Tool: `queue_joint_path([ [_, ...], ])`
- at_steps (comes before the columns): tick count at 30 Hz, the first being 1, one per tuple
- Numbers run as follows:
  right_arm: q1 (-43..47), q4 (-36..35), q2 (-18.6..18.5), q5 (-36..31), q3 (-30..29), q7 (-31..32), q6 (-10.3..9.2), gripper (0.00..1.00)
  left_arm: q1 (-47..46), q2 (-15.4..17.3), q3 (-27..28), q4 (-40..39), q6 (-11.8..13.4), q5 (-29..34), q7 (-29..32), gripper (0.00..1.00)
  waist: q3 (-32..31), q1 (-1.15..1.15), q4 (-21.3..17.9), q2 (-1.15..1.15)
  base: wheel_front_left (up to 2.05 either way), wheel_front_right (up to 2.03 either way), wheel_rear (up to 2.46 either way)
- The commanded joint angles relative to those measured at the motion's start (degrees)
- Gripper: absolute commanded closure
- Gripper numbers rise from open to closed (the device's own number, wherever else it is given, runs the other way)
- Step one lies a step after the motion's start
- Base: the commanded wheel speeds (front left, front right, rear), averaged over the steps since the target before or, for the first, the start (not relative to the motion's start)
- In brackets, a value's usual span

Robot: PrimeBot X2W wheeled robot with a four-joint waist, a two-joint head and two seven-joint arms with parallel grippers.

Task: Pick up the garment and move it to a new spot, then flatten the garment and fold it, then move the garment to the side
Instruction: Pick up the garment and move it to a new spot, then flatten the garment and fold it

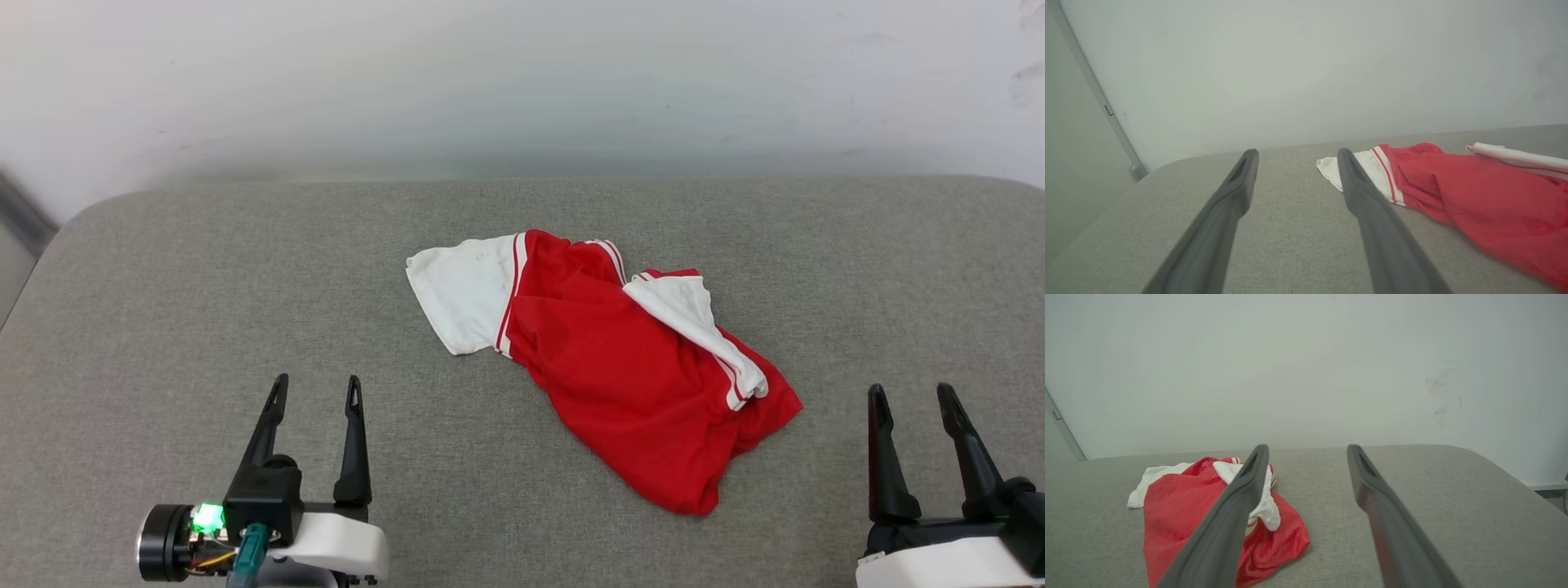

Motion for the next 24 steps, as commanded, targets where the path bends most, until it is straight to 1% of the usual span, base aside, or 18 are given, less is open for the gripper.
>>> queue_joint_path([
  [1,0.82,0.26,0.09,0.12,0.2,-0.12,-0.02,0.0,0.66,-0.6,0.67,0.38,-0.69,0.63,-0.15,0.0,0.02,0.0,-0.04,0.0,0.0,0.0,0.0],
  [8,0.93,1.32,0.09,1.57,0.59,-0.12,-0.02,0.0,1.44,-3.43,3.95,1.62,-3.82,3.11,-0.15,0.0,0.17,0.0,-0.21,0.0,0.0,0.0,0.0],
  [14,0.63,1.3,0.09,1.27,0.6,-0.12,-0.02,0.0,0.35,-4.55,6.46,2.08,-6.23,4.36,-0.15,0.0,0.25,0.0,-0.38,0.0,0.0,0.0,0.0],
  [15,0.63,1.3,0.09,1.27,0.6,-0.12,-0.02,0.0,0.35,-4.55,6.46,2.08,-6.23,4.36,-0.15,0.0,0.25,0.0,-0.38,0.0,0.0,0.0,0.0],
  [16,0.49,1.22,0.09,1.14,0.6,-0.12,-0.02,0.0,-0.58,-4.46,6.86,1.96,-6.87,4.55,-0.15,0.0,0.33,0.0,-0.41,0.0,0.0,0.0,0.0],
  [20,-0.38,0.83,0.09,0.6,0.73,-0.12,-0.02,0.0,-5.37,-2.93,8.68,2.2,-10.38,4.58,-0.14,0.0,1.0,0.0,-0.6,0.0,0.0,0.0,0.0],
  [24,-1.34,0.37,0.09,-0.02,0.86,-0.12,-0.02,0.0,-13.1,-1.24,10.26,3.13,-13.76,4.28,-0.14,0.0,2.11,0.0,-1.07,0.0,0.0,0.0,0.0],
])
